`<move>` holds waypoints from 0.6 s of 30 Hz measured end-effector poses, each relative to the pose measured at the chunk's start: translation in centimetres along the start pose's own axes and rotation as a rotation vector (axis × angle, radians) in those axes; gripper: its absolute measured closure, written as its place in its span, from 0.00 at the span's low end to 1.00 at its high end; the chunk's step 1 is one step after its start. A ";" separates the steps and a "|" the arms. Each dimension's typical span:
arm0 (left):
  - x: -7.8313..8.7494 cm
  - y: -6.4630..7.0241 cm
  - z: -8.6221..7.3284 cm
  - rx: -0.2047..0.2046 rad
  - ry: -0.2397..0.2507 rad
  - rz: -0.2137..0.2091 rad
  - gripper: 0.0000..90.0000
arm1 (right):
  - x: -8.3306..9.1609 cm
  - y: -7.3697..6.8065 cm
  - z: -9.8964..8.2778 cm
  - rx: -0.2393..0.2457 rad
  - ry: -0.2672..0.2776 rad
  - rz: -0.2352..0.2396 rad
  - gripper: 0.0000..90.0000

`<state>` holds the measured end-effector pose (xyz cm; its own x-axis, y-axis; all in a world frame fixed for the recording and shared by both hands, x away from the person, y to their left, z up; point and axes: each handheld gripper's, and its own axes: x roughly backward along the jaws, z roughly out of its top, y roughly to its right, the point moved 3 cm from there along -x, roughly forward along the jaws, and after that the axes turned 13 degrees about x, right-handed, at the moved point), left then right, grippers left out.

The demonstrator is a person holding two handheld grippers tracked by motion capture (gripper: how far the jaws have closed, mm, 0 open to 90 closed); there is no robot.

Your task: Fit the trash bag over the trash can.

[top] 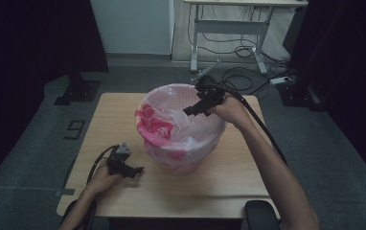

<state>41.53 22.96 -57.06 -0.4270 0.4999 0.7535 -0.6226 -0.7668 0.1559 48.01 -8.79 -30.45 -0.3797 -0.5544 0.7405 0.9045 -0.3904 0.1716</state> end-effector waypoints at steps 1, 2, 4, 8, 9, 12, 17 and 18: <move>0.0 0.0 0.0 0.000 0.000 0.000 0.00 | 0.4 0.1 -0.3 -0.005 0.009 -0.009 0.13; 0.0 0.0 0.0 0.000 0.000 0.000 0.00 | 0.4 0.1 -0.3 -0.005 0.009 -0.009 0.13; 0.0 0.0 0.0 0.000 0.000 0.000 0.00 | 0.8 0.3 -0.7 -0.008 0.007 -0.014 0.13; 0.0 0.0 0.0 0.000 0.000 0.000 0.00 | 1.6 0.5 -1.5 -0.015 0.009 -0.031 0.13; 0.0 0.0 0.0 0.000 0.000 0.000 0.00 | 1.8 0.6 -1.8 -0.018 0.012 -0.032 0.13; 0.0 0.0 0.0 0.000 0.000 0.000 0.00 | 2.2 1.0 -2.6 -0.033 0.014 -0.045 0.13; 0.0 0.0 0.0 0.000 0.000 0.000 0.00 | 3.0 1.6 -4.5 -0.052 -0.002 -0.083 0.13; 0.0 0.0 0.0 0.000 0.000 0.000 0.00 | 3.1 1.8 -4.7 -0.056 -0.001 -0.087 0.13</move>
<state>41.53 22.96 -57.06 -0.4271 0.4998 0.7535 -0.6227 -0.7668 0.1556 47.50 -14.69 -30.93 -0.4564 -0.5155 0.7253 0.8558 -0.4775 0.1991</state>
